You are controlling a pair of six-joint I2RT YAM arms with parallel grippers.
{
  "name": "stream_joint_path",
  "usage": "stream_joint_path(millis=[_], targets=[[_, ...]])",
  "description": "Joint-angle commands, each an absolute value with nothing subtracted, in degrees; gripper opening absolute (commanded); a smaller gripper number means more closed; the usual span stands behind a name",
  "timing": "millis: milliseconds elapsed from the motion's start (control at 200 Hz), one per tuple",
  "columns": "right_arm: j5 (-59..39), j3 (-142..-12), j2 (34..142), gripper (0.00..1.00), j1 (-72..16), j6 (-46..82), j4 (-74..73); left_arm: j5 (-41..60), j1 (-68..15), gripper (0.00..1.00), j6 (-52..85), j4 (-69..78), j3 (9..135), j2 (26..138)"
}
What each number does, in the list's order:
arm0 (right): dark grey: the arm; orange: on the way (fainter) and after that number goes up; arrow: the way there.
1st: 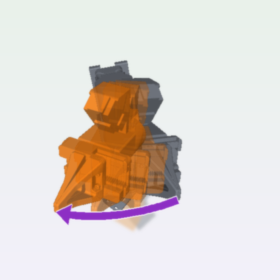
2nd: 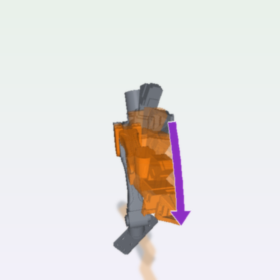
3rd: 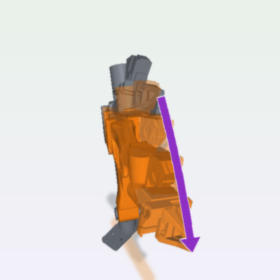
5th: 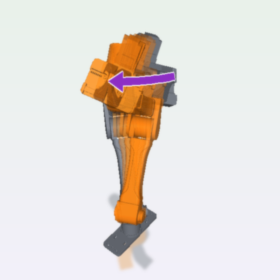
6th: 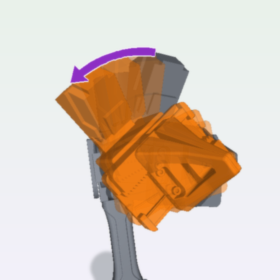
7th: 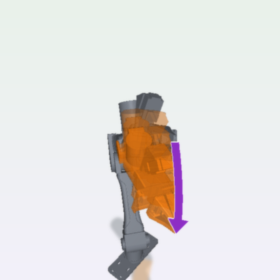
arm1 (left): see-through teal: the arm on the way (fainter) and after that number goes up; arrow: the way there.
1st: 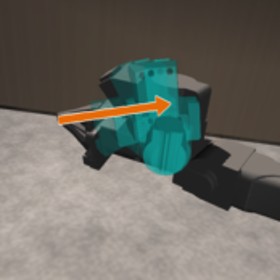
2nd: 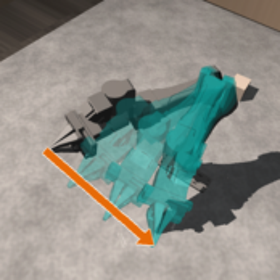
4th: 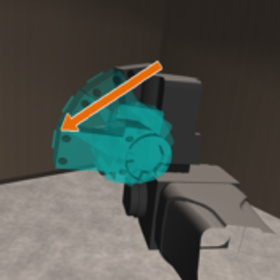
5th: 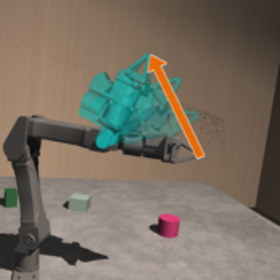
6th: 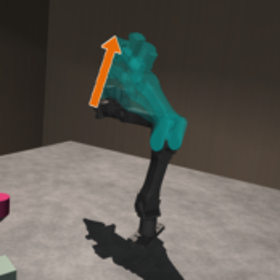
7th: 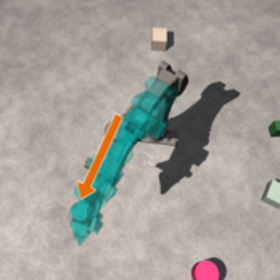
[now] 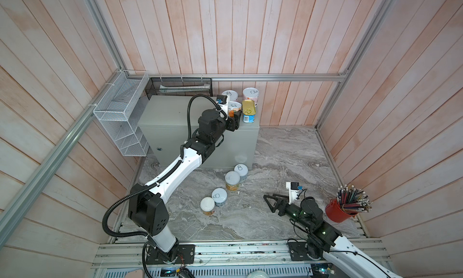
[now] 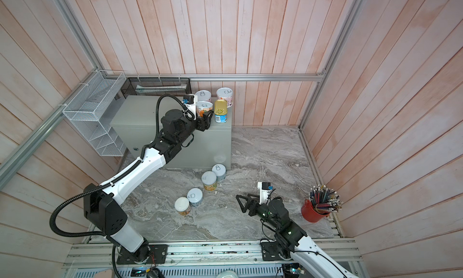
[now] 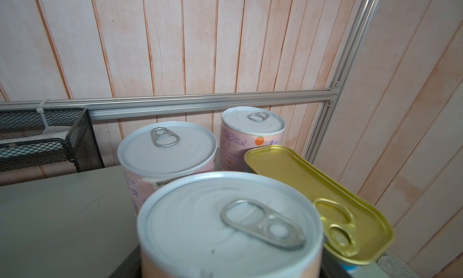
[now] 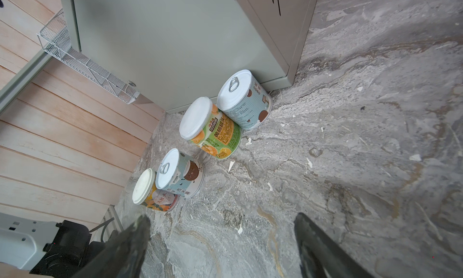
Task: Place and organize the canned foods onto the counter
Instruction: 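Lower the can beside the pink cans and open the left gripper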
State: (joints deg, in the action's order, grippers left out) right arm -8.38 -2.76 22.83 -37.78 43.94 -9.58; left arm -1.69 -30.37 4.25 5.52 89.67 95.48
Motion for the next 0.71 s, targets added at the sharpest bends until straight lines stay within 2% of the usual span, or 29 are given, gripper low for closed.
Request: stream_joint_path(millis=[0,135,555,620,700], targets=[[-7.34,-3.25,23.03,0.89,-37.87,43.67,-9.05,-2.55,-30.15,0.5,3.41,8.5,89.93,96.08],[-7.38,-3.26,23.37,0.89,-37.84,43.75,-9.27,-2.33,-30.12,0.55,2.73,8.37,90.12,96.33],[-7.69,-2.81,23.02,0.89,-37.89,44.74,-8.84,-1.54,-30.15,0.55,2.29,9.27,89.92,97.82],[-7.67,-2.81,22.56,0.89,-37.88,44.69,-8.29,-1.33,-30.19,0.58,2.3,8.97,90.3,98.21],[-7.62,-2.73,21.83,0.89,-37.88,44.78,-7.7,-1.32,-30.15,0.67,2.41,9.24,90.22,98.44]])
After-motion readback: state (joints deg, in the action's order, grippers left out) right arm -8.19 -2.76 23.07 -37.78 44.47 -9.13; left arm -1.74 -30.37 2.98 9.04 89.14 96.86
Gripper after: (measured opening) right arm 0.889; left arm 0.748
